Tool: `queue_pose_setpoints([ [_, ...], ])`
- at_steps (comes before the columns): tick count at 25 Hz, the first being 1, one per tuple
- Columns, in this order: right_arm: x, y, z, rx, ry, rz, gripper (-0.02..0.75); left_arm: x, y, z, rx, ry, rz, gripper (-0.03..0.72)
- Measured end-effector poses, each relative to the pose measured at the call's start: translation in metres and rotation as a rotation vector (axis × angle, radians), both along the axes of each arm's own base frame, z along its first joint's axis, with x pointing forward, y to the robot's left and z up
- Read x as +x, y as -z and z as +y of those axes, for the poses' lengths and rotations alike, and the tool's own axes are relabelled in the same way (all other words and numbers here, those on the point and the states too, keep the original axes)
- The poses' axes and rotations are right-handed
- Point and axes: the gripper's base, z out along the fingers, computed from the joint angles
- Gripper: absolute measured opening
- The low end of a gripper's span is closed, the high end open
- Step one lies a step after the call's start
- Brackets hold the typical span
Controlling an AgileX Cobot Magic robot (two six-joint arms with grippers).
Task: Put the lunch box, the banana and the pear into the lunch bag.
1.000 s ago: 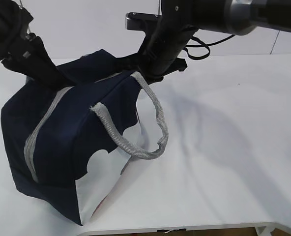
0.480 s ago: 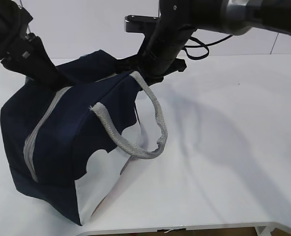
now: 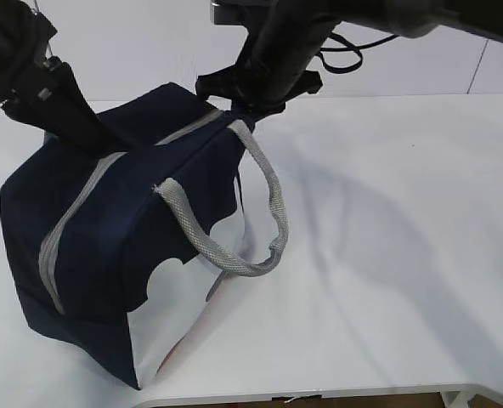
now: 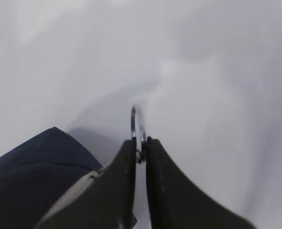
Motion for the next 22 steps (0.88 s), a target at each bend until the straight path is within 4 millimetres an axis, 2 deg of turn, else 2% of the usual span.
queue_pose_setpoints([
  [2, 0.001, -0.006, 0.0, 0.005, 0.0, -0.019, 0.197, 0.0, 0.0, 0.0, 0.0, 0.0, 0.0, -0.009],
  [5, 0.003, -0.018, 0.001, 0.016, -0.001, -0.055, 0.375, 0.0, 0.0, 0.0, -0.001, -0.002, -0.003, -0.009],
  [7, 0.004, -0.028, 0.0, 0.003, -0.002, -0.077, 0.437, 0.001, 0.0, 0.0, -0.002, -0.004, -0.007, -0.009],
  [11, 0.003, -0.046, -0.01, -0.107, -0.007, -0.096, 0.47, 0.005, 0.002, 0.001, 0.009, -0.045, -0.009, -0.007],
  [15, -0.002, -0.062, -0.024, -0.258, 0.011, -0.078, 0.473, 0.014, 0.008, 0.006, 0.059, -0.207, 0.0, 0.036],
  [17, -0.003, -0.069, -0.028, -0.283, 0.018, -0.084, 0.474, 0.017, 0.009, 0.008, 0.066, -0.256, -0.006, 0.101],
  [22, -0.007, -0.08, -0.029, -0.268, 0.019, -0.099, 0.474, 0.02, 0.008, 0.008, 0.058, -0.309, -0.014, 0.333],
])
